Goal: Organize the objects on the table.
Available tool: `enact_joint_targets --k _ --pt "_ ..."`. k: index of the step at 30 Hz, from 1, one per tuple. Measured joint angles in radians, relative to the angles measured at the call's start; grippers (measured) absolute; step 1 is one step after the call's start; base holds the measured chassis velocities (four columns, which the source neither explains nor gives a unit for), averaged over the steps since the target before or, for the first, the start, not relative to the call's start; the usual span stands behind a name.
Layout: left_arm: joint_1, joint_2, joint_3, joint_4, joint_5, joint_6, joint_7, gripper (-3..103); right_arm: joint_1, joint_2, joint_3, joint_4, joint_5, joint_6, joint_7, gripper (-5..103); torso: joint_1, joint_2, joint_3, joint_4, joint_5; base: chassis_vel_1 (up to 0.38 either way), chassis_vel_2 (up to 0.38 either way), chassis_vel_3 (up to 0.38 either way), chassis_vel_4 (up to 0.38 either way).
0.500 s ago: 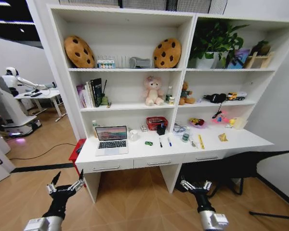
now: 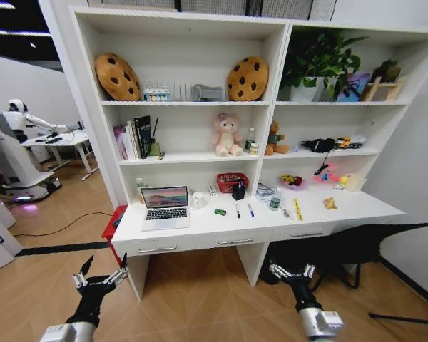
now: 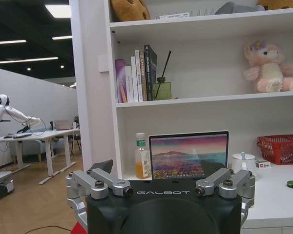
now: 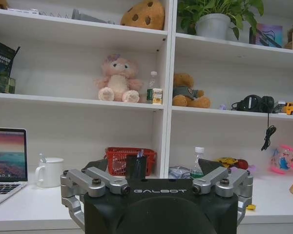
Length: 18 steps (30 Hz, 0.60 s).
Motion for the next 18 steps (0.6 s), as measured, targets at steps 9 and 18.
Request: enact_joint_targets --k 9,18 --pt "0.000 -0.008 0.008 0.007 0.012 0.000 0.003 98 0.000 -0.023 0.024 0.050 0.012 -0.126 0.002 100 0.000 0.000 0.000 -0.0002 -0.0001 0.000 0.000 0.000 0.000" --pt "0.000 -0.008 0.008 0.010 0.014 0.002 0.004 98 0.005 -0.023 0.016 0.050 0.038 -0.070 -0.012 100 0.000 0.000 0.000 -0.0001 -0.0001 0.000 0.000 0.000 0.000"
